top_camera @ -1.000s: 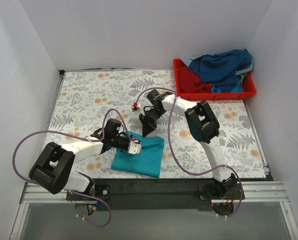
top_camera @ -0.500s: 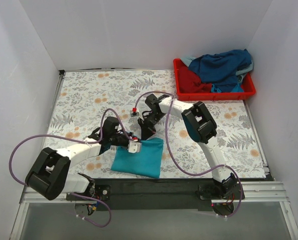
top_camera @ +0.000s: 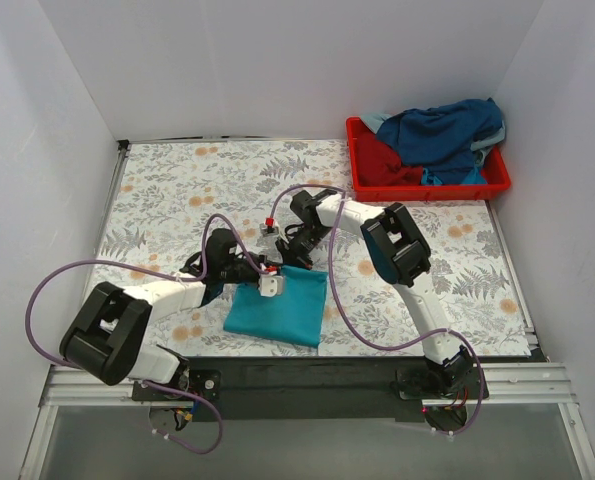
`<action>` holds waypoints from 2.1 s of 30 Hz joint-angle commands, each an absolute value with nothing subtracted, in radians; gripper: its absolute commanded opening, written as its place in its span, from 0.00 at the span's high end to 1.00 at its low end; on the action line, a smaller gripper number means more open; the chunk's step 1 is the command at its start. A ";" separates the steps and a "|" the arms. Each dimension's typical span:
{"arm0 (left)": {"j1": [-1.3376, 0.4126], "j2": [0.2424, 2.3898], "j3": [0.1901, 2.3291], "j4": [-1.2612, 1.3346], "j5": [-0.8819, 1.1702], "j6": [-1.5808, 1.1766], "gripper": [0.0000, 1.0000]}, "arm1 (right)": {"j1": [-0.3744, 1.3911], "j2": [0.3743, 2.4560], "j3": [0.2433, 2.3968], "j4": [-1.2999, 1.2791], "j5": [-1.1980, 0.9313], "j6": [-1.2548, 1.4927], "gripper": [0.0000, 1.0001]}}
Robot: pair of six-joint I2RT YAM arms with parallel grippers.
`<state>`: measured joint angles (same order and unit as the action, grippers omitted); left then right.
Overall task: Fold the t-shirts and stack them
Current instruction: Fold the tshirt
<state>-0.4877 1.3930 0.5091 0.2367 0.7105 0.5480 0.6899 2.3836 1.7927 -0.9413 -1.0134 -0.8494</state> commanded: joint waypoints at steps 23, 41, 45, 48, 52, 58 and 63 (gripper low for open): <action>-0.325 1.149 0.784 -0.356 0.735 -0.233 0.55 | 0.586 2.198 2.056 -0.957 -0.535 -0.647 0.54; -0.184 1.715 1.006 -0.537 0.836 -0.702 0.67 | 0.618 2.083 1.513 -0.703 -0.850 -0.222 0.70; -0.153 1.810 0.982 -0.461 0.841 -0.779 0.67 | 0.585 2.175 1.529 -0.681 -0.752 -0.215 0.70; -0.137 1.857 1.000 -0.404 0.841 -0.811 0.67 | 0.552 2.227 1.577 -0.676 -0.701 -0.222 0.70; -0.118 1.968 1.116 -0.370 0.805 -0.833 0.68 | 0.511 2.282 1.676 -0.684 -0.661 -0.242 0.69; -0.095 1.974 1.336 -0.412 0.841 -0.782 0.65 | 0.454 2.280 1.848 -0.695 -0.784 -0.212 0.61; -0.098 1.817 1.286 -0.492 1.026 -0.788 0.55 | 0.462 2.064 1.723 -0.690 -0.939 -0.183 0.37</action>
